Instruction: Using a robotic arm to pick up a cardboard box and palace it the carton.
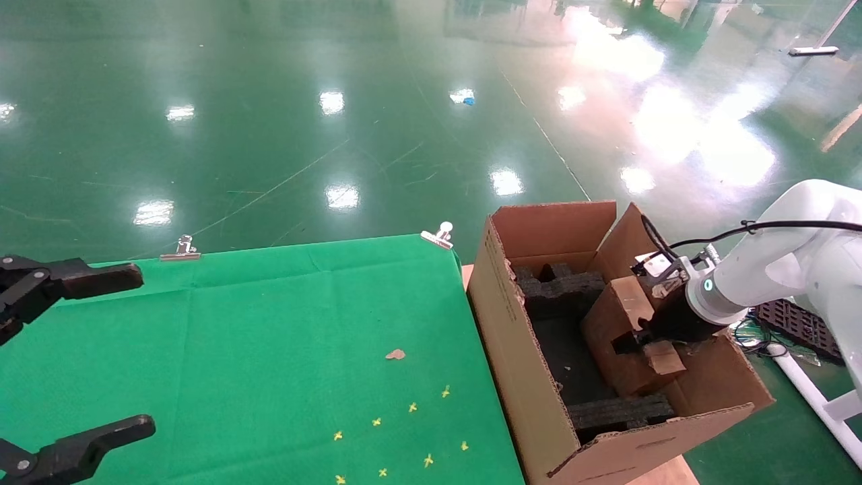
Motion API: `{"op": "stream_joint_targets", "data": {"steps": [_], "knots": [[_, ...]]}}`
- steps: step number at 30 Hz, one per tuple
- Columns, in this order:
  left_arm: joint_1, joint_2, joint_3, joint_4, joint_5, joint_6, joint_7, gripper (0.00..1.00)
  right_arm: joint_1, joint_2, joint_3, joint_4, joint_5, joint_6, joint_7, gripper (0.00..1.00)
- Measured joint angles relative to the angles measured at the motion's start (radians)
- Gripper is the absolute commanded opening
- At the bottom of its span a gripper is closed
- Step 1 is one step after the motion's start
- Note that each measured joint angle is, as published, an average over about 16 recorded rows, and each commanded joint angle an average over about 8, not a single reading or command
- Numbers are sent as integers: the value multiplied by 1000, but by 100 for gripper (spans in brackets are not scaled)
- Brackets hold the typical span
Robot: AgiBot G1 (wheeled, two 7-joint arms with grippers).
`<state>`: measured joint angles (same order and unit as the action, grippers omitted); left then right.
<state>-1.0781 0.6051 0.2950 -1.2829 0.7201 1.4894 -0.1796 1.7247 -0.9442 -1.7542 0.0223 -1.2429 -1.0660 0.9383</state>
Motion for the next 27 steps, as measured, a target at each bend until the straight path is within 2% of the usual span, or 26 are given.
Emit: {"op": "stream_joint_targets", "data": {"steps": [20, 27], "knots": [[0, 0, 1, 0, -1, 0, 1, 100, 25, -13, -9, -20, -13, -32, 4, 100], [0, -1, 2, 0, -1, -1, 1, 100, 89, -14, -11, -14, -16, -66, -13, 100]]}}
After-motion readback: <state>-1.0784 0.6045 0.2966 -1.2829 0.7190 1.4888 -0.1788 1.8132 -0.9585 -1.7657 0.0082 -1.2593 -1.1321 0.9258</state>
